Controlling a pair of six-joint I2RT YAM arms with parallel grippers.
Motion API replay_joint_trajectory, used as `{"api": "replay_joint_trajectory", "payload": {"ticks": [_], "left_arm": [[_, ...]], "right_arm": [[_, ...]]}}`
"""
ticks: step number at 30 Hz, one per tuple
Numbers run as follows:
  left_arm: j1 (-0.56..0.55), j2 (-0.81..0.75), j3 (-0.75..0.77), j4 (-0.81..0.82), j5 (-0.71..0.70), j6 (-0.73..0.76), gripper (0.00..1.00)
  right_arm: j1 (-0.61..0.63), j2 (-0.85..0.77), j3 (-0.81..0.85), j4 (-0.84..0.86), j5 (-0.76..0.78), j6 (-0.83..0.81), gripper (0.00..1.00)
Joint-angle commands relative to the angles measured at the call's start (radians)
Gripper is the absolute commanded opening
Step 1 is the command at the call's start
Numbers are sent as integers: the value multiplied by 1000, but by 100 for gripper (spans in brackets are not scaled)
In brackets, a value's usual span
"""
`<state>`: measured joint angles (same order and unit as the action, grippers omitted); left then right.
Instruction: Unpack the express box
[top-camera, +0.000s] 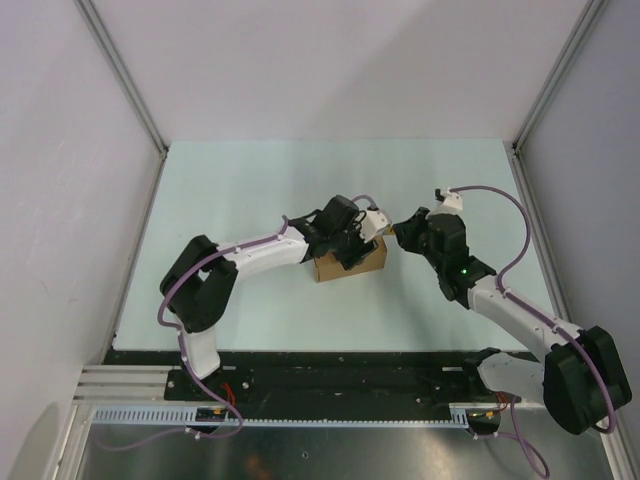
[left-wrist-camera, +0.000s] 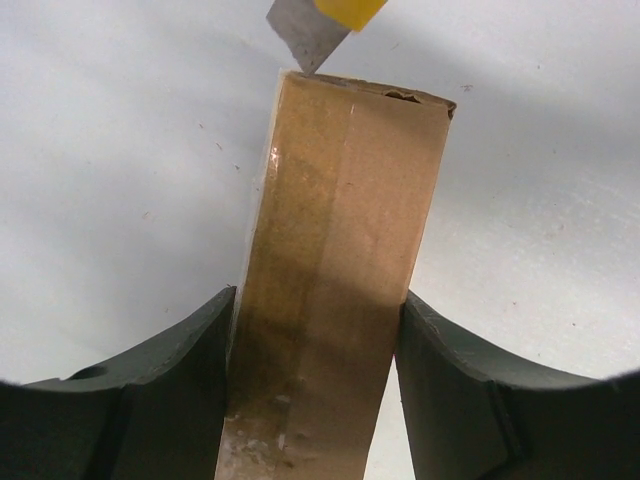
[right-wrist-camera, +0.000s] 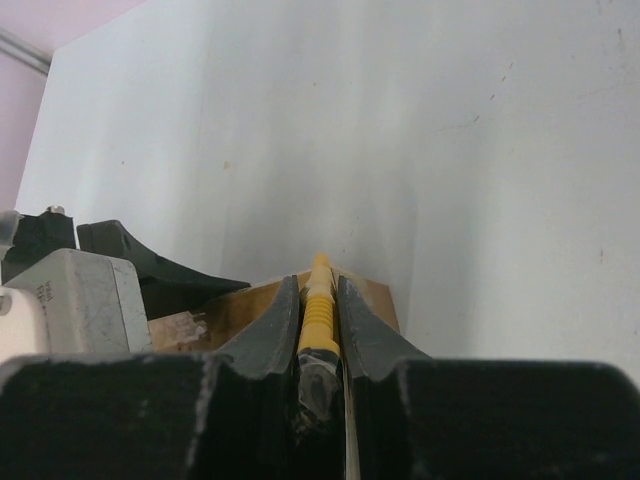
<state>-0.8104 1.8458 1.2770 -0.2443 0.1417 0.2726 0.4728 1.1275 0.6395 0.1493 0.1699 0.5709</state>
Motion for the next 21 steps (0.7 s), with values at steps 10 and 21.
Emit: {"api": "replay_joint_trajectory", "payload": {"ticks": [10, 21], "left_arm": [[-13, 32, -61, -55, -99, 76, 53], [-15, 35, -70, -47, -94, 77, 52]], "right_arm": [[-26, 40, -1, 111, -55, -46, 0], [-31, 71, -1, 110, -63, -52, 0]]}}
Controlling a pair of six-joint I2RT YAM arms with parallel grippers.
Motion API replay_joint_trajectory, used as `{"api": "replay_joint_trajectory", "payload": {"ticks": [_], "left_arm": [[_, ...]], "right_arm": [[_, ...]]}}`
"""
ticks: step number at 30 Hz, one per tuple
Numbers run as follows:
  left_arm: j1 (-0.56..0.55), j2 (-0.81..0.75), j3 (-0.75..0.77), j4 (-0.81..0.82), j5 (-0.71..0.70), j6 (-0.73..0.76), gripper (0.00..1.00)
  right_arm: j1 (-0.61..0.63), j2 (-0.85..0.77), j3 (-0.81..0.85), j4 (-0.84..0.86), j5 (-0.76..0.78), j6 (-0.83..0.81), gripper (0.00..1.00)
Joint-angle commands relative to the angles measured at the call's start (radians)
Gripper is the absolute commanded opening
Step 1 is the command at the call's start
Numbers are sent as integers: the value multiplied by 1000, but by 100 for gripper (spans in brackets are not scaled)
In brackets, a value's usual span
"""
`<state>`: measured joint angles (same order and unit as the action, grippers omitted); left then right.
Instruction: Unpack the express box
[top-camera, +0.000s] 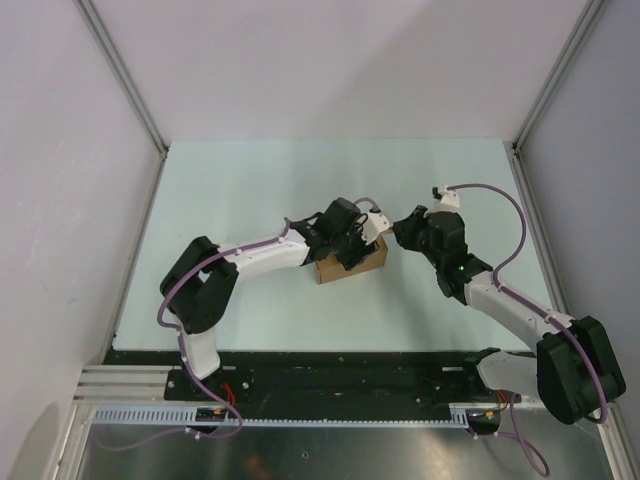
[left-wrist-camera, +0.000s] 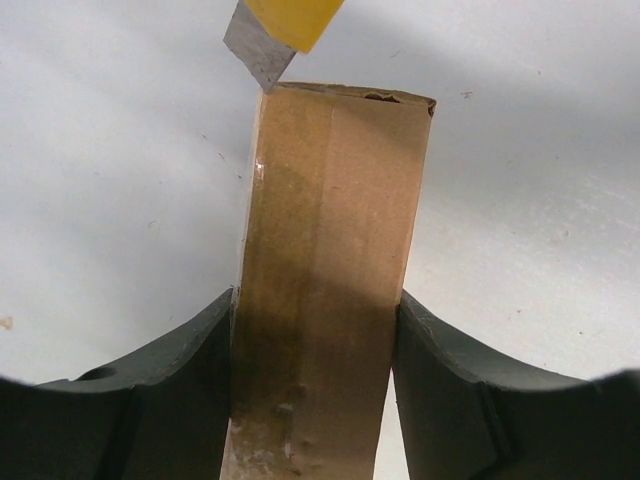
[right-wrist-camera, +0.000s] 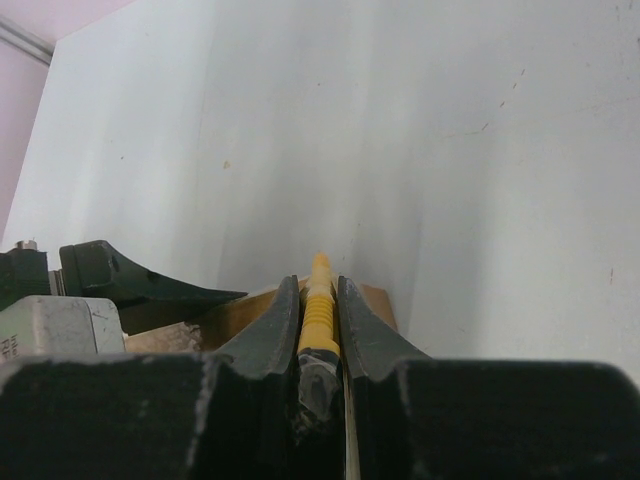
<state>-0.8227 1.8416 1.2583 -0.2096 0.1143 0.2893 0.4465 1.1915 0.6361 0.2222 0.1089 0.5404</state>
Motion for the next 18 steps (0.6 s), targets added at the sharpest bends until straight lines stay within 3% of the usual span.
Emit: {"api": "replay_joint_trajectory", "payload": {"ticks": [1, 18], "left_arm": [[-3, 38, -51, -82, -65, 60, 52], [-4, 41, -71, -80, -7, 71, 52]], "right_arm": [[-6, 8, 2, 39, 0, -23, 0], [-11, -24, 2, 42, -5, -69, 0]]}}
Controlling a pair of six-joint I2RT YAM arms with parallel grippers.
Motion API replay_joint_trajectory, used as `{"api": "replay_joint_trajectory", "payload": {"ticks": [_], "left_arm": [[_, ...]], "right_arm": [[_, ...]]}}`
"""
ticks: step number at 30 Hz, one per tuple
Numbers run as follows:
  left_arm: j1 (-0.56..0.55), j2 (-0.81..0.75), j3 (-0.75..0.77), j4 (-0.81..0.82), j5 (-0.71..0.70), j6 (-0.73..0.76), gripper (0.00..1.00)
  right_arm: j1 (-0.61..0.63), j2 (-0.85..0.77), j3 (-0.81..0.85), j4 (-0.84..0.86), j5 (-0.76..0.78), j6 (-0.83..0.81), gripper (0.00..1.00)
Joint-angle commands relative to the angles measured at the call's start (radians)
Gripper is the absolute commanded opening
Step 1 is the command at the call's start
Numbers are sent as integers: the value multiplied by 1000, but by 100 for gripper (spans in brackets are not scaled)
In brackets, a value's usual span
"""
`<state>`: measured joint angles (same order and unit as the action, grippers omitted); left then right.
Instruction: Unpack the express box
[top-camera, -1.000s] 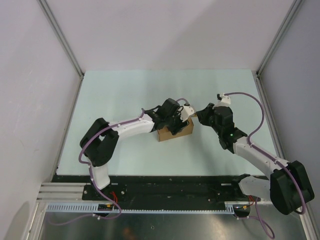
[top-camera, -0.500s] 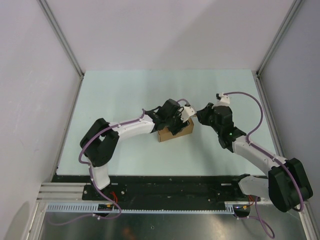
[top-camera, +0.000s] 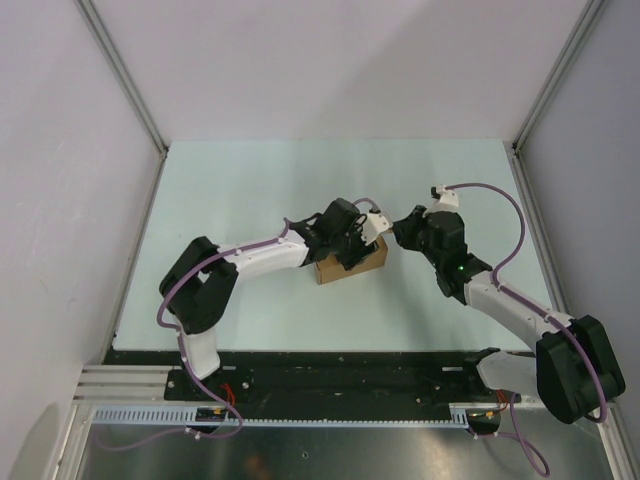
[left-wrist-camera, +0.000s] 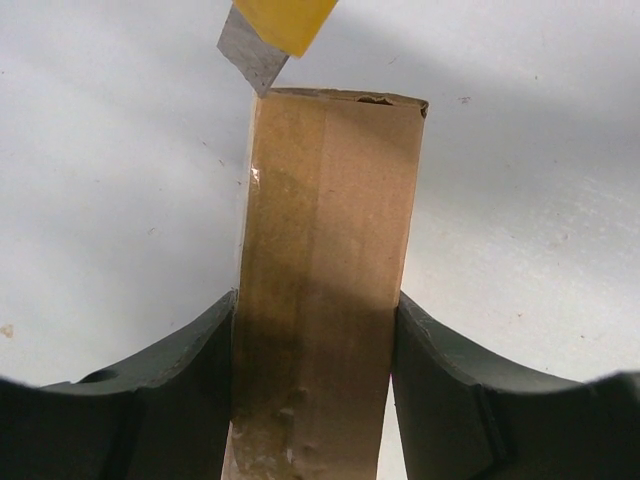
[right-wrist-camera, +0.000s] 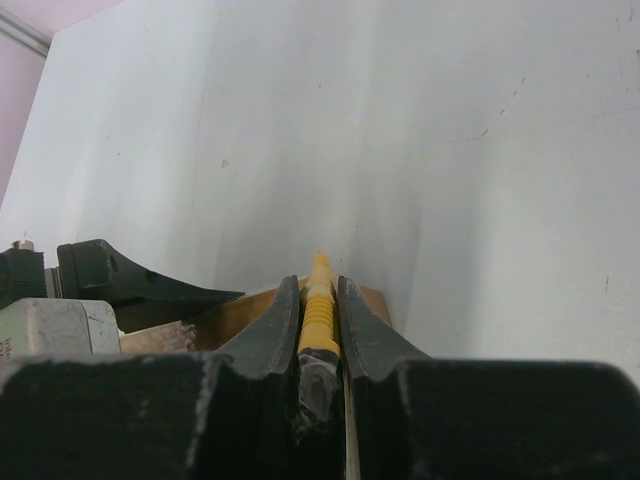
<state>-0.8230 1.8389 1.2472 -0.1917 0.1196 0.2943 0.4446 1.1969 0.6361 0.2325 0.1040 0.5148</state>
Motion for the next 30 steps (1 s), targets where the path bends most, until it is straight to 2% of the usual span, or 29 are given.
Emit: {"api": "replay_joint_trajectory", "payload": {"ticks": [1, 30], "left_arm": [[-2, 42, -61, -97, 0, 68, 52], [-2, 62, -65, -101, 14, 68, 52]], "right_arm": [[-7, -33, 2, 39, -4, -44, 0], [-10, 23, 2, 38, -49, -90, 0]]}}
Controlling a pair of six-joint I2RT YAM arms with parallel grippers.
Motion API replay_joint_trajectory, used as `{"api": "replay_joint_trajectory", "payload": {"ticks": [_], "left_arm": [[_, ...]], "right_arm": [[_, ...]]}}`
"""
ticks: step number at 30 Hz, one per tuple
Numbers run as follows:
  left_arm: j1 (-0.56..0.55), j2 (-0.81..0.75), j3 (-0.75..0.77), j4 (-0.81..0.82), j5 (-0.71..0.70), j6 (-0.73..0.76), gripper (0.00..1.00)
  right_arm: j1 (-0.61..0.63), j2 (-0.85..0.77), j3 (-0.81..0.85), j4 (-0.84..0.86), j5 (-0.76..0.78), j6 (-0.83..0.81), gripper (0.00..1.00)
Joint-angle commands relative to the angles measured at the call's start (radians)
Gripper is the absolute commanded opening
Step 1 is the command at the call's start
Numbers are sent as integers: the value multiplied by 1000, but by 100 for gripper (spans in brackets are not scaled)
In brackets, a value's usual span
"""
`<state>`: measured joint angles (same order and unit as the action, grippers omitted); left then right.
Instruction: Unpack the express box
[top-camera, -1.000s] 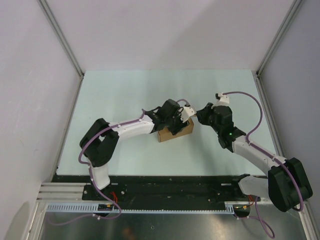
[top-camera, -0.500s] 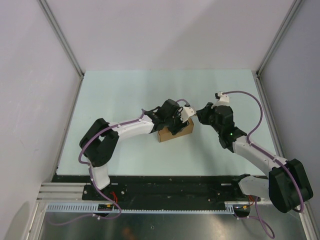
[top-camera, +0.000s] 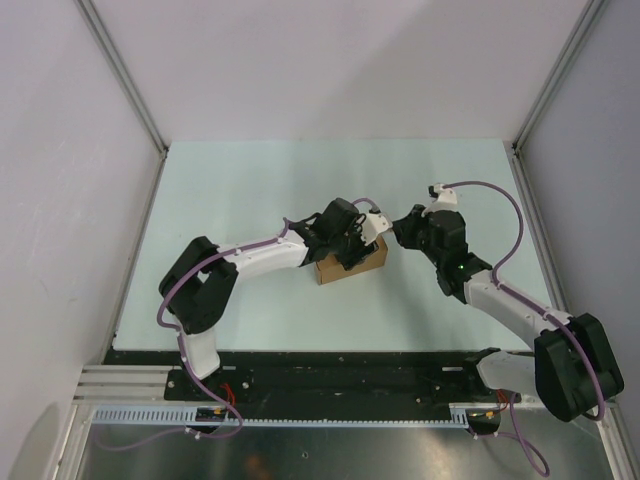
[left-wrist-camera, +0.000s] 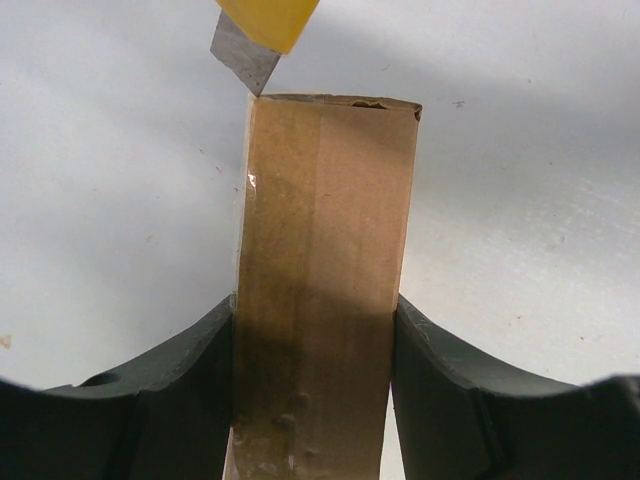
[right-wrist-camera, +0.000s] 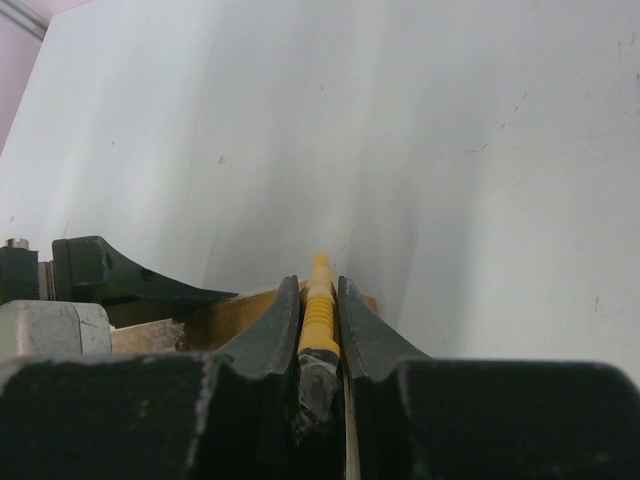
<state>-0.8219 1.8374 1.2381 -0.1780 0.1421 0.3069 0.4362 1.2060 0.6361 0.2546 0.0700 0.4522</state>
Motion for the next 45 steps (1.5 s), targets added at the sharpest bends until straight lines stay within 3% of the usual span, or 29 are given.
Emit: {"api": "replay_joint_trajectory", "payload": {"ticks": [1, 12, 25, 39, 45], "left_arm": [[-5, 63, -55, -114, -10, 55, 52], [3, 83, -54, -114, -21, 60, 47], [26, 123, -22, -141, 11, 35, 37], [38, 120, -9, -149, 17, 34, 38], [35, 114, 12, -152, -21, 15, 44]], "right_arm": [[-2, 13, 2, 11, -16, -30, 0], [13, -19, 1, -109, -111, -141, 0], [42, -102, 2, -347, -72, -113, 0], [38, -213, 5, -413, -88, -69, 0], [15, -305, 14, -336, -72, -32, 0]]}}
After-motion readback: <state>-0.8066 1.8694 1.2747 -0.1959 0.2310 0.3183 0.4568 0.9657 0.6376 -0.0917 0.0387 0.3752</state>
